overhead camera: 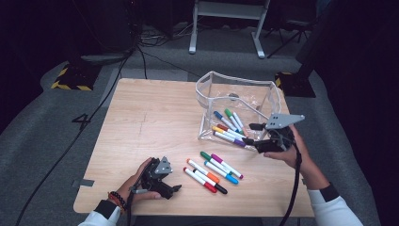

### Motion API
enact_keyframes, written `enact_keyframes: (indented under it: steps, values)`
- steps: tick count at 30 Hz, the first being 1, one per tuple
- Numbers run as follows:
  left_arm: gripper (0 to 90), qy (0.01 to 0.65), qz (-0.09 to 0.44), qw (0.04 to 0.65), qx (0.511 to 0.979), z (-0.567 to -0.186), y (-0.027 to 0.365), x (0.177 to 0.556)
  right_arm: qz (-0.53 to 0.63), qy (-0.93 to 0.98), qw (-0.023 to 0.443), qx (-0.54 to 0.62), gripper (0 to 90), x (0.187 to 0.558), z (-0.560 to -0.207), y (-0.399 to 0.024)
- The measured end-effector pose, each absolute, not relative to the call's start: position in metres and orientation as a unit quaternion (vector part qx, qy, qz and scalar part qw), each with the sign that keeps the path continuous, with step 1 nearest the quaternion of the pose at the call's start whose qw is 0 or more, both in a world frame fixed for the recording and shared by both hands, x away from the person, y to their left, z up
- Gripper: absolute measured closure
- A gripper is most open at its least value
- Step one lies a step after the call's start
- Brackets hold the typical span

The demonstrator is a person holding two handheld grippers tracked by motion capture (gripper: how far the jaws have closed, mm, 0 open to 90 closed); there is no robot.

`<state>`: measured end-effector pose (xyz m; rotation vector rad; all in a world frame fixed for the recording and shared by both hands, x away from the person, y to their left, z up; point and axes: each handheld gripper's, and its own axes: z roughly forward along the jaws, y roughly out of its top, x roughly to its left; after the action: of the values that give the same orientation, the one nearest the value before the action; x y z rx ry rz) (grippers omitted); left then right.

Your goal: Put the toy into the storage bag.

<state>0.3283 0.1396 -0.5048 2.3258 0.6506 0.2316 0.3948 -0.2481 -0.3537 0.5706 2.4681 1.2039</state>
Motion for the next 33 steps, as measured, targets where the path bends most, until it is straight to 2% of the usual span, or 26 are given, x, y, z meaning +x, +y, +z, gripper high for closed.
enact_keyframes:
  steps: [2, 3, 7, 14, 27, 31, 33]
  values:
    - [6.0, 0.251, 0.089, 0.35, 0.898, -0.505, 0.14, 0.328, 0.423, 0.869, 0.163, 0.2, 39.8, 0.392, -0.362, -0.247]
    - [6.0, 0.251, 0.089, 0.35, 0.898, -0.505, 0.14, 0.328, 0.421, 0.872, 0.152, 0.198, 40.5, 0.389, -0.38, -0.242]
    - [6.0, 0.25, 0.089, 0.35, 0.898, -0.505, 0.14, 0.329, 0.405, 0.885, 0.131, 0.188, 41.4, 0.387, -0.411, -0.229]
    - [5.9, 0.25, 0.089, 0.35, 0.898, -0.505, 0.14, 0.329, 0.386, 0.897, 0.1, 0.192, 43.5, 0.397, -0.448, -0.21]
    - [5.9, 0.25, 0.089, 0.351, 0.898, -0.505, 0.139, 0.329, 0.348, 0.911, 0.093, 0.202, 52.5, 0.416, -0.485, -0.189]
    - [5.9, 0.25, 0.089, 0.35, 0.898, -0.505, 0.139, 0.329, 0.347, 0.907, 0.088, 0.221, 58.2, 0.421, -0.49, -0.195]
    - [5.9, 0.25, 0.089, 0.351, 0.898, -0.505, 0.139, 0.329, 0.347, 0.906, 0.091, 0.226, 64.6, 0.422, -0.49, -0.199]
